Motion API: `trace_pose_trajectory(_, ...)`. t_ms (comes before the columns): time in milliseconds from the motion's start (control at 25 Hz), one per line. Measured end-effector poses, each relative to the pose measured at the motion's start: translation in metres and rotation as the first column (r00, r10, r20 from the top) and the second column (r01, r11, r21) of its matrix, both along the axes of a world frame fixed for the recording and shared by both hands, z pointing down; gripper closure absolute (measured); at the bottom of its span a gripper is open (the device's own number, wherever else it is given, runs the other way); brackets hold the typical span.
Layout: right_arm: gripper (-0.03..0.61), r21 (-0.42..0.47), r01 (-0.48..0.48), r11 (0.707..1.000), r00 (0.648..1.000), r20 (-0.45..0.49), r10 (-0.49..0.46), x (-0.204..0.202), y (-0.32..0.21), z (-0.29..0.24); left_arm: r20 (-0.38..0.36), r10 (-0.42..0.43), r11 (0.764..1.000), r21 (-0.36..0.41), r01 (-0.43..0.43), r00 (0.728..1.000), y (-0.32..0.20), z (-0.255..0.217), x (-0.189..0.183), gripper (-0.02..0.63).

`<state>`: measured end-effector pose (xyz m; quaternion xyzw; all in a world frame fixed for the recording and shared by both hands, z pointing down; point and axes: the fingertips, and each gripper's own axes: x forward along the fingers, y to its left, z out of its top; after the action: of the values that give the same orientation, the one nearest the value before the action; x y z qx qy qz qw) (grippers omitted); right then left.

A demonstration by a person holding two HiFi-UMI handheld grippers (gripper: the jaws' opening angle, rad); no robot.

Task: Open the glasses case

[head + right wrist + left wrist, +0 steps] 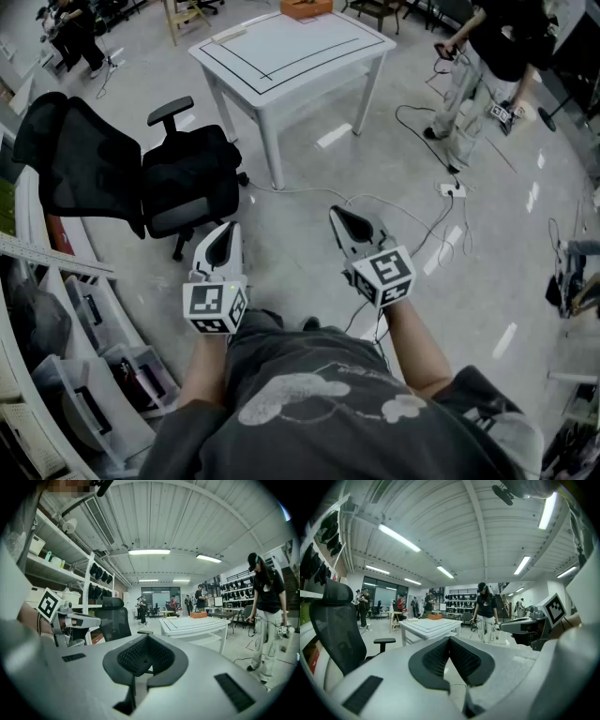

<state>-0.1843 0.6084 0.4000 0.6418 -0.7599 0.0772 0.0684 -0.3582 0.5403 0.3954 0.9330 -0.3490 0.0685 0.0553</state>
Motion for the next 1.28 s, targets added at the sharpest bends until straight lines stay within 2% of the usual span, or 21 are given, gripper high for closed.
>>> trace_pose_trajectory(400, 0.578, 0.003, 0.020, 1.000, 1.000, -0.006, -0.020, 0.021, 0.005, 0.002, 0.007, -0.023, 0.999, -0.033, 0.023, 1.000, 0.004, 0.011, 0.013, 0.614)
trace_pose_trajectory(680, 0.578, 0.001, -0.001, 1.000, 0.999, 0.054, 0.000, 0.047, -0.009, 0.011, 0.021, -0.028, 0.998, -0.061, 0.029, 0.999, -0.018, 0.019, 0.025, 0.613)
trace_pose_trajectory(840, 0.578, -0.020, -0.022, 1.000, 0.999, 0.044, 0.023, 0.068, -0.033, 0.021, 0.010, -0.031, 0.997, -0.074, 0.032, 0.999, -0.053, 0.026, 0.043, 0.614)
trace_pose_trajectory(1000, 0.578, -0.042, -0.030, 0.999, 0.999, 0.021, 0.031, 0.098, -0.077, 0.031, 0.009, -0.010, 0.996, -0.083, 0.011, 1.000, -0.103, 0.035, 0.077, 0.614)
trace_pose_trajectory(1280, 0.578, -0.065, -0.062, 0.996, 0.998, 0.019, 0.064, 0.152, -0.218, 0.028, 0.017, 0.022, 0.996, -0.085, -0.021, 1.000, -0.237, 0.037, 0.137, 0.613)
